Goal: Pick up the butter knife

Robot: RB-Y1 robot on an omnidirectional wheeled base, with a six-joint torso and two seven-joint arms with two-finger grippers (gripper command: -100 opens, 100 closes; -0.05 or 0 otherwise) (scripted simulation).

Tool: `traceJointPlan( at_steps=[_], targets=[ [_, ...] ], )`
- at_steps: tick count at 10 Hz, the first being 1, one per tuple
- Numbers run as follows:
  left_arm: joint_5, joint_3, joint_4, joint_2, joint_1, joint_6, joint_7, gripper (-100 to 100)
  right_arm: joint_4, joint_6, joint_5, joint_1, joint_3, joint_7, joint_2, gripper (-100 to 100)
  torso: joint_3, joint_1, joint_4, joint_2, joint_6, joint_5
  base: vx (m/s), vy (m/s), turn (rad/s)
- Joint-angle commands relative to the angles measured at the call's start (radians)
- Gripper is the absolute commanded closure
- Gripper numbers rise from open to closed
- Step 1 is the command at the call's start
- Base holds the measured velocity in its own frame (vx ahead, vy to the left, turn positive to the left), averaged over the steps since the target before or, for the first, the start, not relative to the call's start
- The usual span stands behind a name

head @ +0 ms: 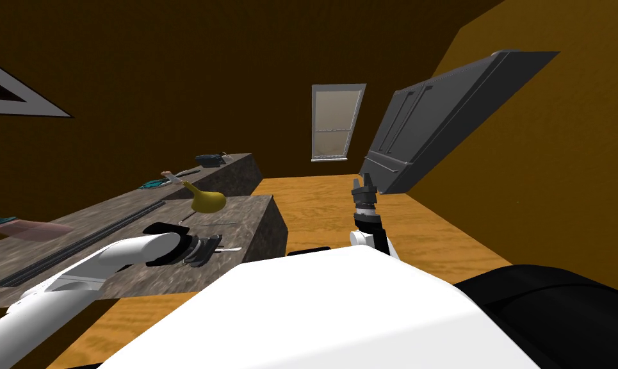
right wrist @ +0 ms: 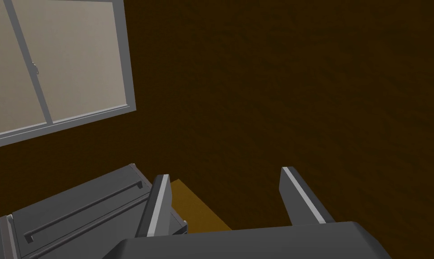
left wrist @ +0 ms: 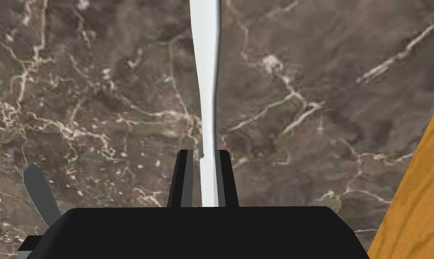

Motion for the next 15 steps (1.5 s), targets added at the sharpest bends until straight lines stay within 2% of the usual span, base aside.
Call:
traceJointPlan(
  at_steps=[1, 2, 3, 4, 5, 6, 7, 8, 12, 13, 14, 15],
  targets=[
    [-0.022, 0.010, 0.001, -0.005, -0.003, -0.021, 0.007, -100, 0.000, 0.000, 0.000, 0.000, 0.000, 0.000, 0.000, 0, 0.000, 0.000, 0.000, 0.000, 0.000, 0.000, -0.089, -0.145, 0.037],
    [-0.033, 0.015, 0.007, -0.007, -0.009, -0.032, 0.008, -100, 0.000, 0.000, 0.000, 0.000, 0.000, 0.000, 0.000, 0, 0.002, -0.004, 0.001, 0.003, 0.000, -0.001, -0.093, -0.149, 0.027],
    [-0.027, 0.011, 0.002, -0.006, -0.004, -0.025, 0.006, -100, 0.000, 0.000, 0.000, 0.000, 0.000, 0.000, 0.000, 0, 0.002, -0.005, 0.001, 0.004, 0.000, -0.002, -0.038, -0.067, 0.014],
    [-0.029, 0.012, 0.001, -0.007, -0.003, -0.027, 0.008, 0, 0.000, 0.000, 0.000, 0.000, 0.000, 0.000, 0.000, 0, 0.001, -0.001, 0.001, 0.002, 0.000, -0.001, -0.007, -0.013, 0.001],
    [-0.055, -0.011, 0.032, -0.038, -0.008, -0.055, -0.005, -100, 0.000, 0.000, 0.000, 0.000, 0.000, 0.000, 0.000, 0, 0.000, 0.003, 0.000, 0.000, 0.000, 0.000, -0.003, 0.005, -0.096],
    [-0.068, -0.023, 0.047, -0.054, -0.011, -0.068, -0.011, -100, 0.000, 0.000, 0.000, 0.000, 0.000, 0.000, 0.000, 0, -0.001, 0.005, 0.000, -0.001, 0.000, 0.001, -0.001, 0.022, -0.126],
    [-0.056, -0.015, 0.044, -0.042, -0.012, -0.058, -0.011, -100, 0.000, 0.000, 0.000, 0.000, 0.000, 0.000, 0.000, 0, -0.001, 0.006, 0.000, -0.002, 0.000, 0.001, -0.001, 0.013, -0.024],
    [-0.058, -0.017, 0.046, -0.044, -0.012, -0.061, -0.013, 100, 0.000, 0.000, 0.000, 0.000, 0.000, 0.000, 0.000, 0, -0.001, 0.006, 0.000, -0.002, 0.000, 0.001, 0.000, 0.000, 0.000],
    [-0.058, -0.017, 0.046, -0.044, -0.012, -0.061, -0.013, 100, 0.000, 0.000, 0.000, 0.000, 0.000, 0.000, 0.000, 0, -0.001, 0.005, 0.000, -0.002, 0.000, 0.001, 0.000, 0.000, 0.000],
    [-0.058, -0.017, 0.046, -0.044, -0.012, -0.061, -0.013, 0, 0.000, 0.000, 0.000, 0.000, 0.000, 0.000, 0.000, 0, -0.001, 0.005, 0.000, -0.002, 0.000, 0.001, 0.000, 0.000, 0.000],
    [-0.051, 0.010, 0.022, -0.016, -0.026, -0.064, -0.011, -100, 0.000, 0.000, 0.000, 0.000, 0.000, 0.000, 0.000, 0, -0.001, 0.005, 0.000, -0.002, 0.000, 0.001, -0.036, 0.006, 0.110],
    [-0.043, 0.022, 0.004, -0.002, -0.029, -0.066, -0.008, -100, 0.000, 0.000, 0.000, 0.000, 0.000, 0.000, 0.000, 0, 0.000, 0.005, 0.000, 0.000, 0.000, 0.001, -0.103, -0.001, 0.193]
  ],
)
